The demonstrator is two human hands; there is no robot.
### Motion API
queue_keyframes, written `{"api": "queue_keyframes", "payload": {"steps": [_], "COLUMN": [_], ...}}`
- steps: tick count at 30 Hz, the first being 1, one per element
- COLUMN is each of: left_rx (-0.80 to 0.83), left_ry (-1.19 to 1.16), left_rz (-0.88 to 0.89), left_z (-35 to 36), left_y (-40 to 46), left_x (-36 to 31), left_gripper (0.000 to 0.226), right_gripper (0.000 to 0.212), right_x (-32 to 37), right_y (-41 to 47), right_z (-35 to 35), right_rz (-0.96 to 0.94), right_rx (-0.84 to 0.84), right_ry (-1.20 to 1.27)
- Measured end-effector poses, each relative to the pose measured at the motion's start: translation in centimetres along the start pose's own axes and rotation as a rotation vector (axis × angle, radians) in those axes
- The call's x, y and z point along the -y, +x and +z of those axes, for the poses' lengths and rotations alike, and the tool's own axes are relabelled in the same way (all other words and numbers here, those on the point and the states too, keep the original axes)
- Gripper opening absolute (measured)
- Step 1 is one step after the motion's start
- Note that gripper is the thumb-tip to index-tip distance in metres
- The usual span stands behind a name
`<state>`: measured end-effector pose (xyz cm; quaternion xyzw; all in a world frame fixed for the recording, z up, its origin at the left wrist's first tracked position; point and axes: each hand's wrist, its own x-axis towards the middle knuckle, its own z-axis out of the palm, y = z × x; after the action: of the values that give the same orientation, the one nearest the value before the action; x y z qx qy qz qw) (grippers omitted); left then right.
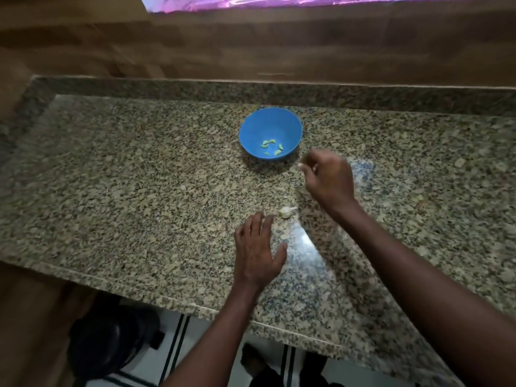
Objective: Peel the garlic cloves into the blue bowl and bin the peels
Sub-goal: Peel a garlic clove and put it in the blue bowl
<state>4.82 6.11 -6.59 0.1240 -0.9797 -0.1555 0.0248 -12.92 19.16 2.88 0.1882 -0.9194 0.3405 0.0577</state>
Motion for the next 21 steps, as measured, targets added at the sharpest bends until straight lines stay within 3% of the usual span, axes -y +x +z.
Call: {"api": "queue_keyframes", "payload": {"steps": [3, 8, 15, 18, 21], "left_rx": [-0.001, 0.003, -0.032, -0.038, -0.053], "left_ry": [-0.010, -0.033, -0.034, -0.022, -0.017], "left_rz": [-0.005, -0.023, -0.005, 0.001, 0.008], "left_z": [0.0, 0.1, 0.2, 0.1, 0.2], "left_y": [0.0, 0.0, -0.1, -0.1, -0.2], "left_x": [0.0, 0.0, 0.0, -0.1, -0.2], "left_gripper": [0.067, 0.068, 0.068, 0.069, 0.068], "right_gripper": [0.008, 0.020, 0.015, 0.008, 0.020], "right_x": [2.6, 4.3, 0.7, -1.4, -2.6], "right_y": [5.6, 9.8, 1.6, -3.8, -7.0], "right_z": [1.1, 3.2, 1.8, 1.8, 2.9], "right_rz": [-0.052, -0.070, 0.017, 0.061, 0.023], "right_rx": [-0.038, 0.132, -0.024, 0.133, 0.319], "right_ry": [-0.028, -0.168, 0.029, 0.044, -0.029]}}
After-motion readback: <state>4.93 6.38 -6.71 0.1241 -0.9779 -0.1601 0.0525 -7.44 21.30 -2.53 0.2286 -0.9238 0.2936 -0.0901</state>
